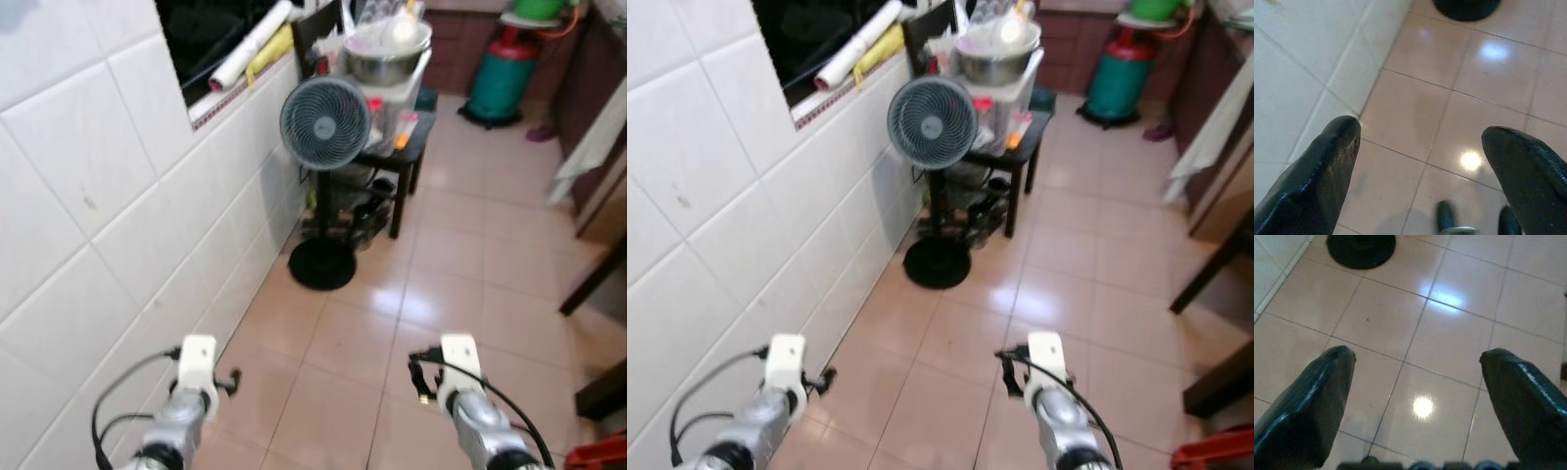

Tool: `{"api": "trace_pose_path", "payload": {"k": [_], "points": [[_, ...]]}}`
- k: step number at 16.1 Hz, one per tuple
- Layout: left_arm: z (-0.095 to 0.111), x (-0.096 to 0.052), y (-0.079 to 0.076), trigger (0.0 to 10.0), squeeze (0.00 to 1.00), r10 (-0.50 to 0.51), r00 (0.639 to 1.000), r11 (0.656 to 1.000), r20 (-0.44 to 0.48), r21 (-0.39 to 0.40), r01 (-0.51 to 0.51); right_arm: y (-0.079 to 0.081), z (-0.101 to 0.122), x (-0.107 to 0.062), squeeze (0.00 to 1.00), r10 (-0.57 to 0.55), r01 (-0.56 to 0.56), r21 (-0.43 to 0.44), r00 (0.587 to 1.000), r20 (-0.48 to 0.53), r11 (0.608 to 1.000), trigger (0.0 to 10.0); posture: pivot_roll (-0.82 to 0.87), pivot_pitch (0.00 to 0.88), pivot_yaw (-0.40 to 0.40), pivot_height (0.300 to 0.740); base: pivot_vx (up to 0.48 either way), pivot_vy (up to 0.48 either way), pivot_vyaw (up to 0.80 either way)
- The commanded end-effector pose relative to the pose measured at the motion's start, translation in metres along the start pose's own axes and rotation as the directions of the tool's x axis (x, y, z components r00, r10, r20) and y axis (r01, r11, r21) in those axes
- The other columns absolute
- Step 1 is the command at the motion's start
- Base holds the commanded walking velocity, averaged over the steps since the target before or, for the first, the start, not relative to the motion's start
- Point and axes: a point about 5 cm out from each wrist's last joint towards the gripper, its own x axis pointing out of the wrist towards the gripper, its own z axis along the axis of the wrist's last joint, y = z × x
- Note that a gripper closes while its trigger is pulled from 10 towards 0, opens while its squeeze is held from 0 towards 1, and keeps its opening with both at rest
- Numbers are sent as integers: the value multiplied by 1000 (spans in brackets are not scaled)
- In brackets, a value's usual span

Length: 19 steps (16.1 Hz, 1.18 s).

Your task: Setting the table

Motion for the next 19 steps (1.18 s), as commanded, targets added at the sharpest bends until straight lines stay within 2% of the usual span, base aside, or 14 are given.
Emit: {"api": "trace_pose_path", "payload": {"k": [1,6,19], "points": [[5,0,6,10000,0,4,1000,999,12,33,-4,4,2,1,0,-1,1,16,1000,1,1000,10000,-86,0,12,740,0,0,0],[2,-1,7,10000,0,-26,1000,999,12,29,26,4,1,1,0,-7,7,18,1000,-7,1000,10000,-88,0,15,740,52,0,-603],[-5,-3,9,10000,0,-39,999,997,-6,60,39,7,-2,0,0,2,-1,26,1000,-10,1000,10000,-91,0,27,740,333,0,0]]}}
